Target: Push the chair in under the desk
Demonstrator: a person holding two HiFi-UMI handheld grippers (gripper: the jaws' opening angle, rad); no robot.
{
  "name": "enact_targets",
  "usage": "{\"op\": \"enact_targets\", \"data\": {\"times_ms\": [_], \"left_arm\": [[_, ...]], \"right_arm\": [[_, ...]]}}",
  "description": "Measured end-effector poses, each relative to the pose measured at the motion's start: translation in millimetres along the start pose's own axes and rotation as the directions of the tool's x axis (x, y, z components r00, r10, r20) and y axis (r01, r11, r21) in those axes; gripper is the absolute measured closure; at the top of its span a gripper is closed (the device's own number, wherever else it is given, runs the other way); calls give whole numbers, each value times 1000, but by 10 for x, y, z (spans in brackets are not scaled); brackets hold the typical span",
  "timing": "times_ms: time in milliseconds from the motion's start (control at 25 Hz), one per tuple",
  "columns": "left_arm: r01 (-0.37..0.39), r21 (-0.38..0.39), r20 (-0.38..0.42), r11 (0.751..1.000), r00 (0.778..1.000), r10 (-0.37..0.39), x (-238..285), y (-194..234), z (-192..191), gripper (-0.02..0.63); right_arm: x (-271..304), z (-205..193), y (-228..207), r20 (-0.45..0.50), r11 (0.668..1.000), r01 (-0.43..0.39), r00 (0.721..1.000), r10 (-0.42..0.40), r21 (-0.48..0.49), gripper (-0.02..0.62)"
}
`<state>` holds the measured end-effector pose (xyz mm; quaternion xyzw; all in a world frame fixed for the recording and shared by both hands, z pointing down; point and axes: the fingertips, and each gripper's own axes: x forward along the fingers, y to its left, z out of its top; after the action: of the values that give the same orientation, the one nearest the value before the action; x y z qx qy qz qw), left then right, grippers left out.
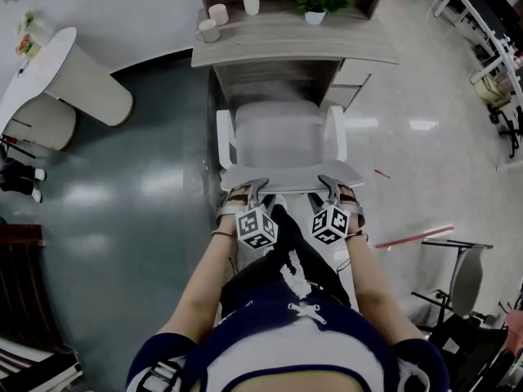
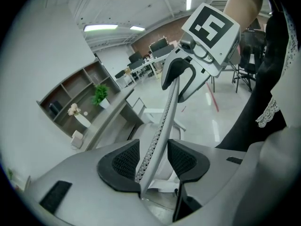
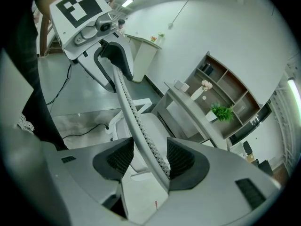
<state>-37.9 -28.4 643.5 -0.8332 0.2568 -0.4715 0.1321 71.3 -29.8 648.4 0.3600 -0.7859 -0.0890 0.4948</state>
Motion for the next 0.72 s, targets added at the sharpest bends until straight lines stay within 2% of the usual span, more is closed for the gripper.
{"op": "enact_targets", "data": {"times_ms": [720], "left_arm": [[17, -20, -6, 1000, 1000, -17, 127, 206, 5, 417]], "right_arm": [[157, 55, -166, -13, 1000, -2, 1000, 2, -1, 400]]}}
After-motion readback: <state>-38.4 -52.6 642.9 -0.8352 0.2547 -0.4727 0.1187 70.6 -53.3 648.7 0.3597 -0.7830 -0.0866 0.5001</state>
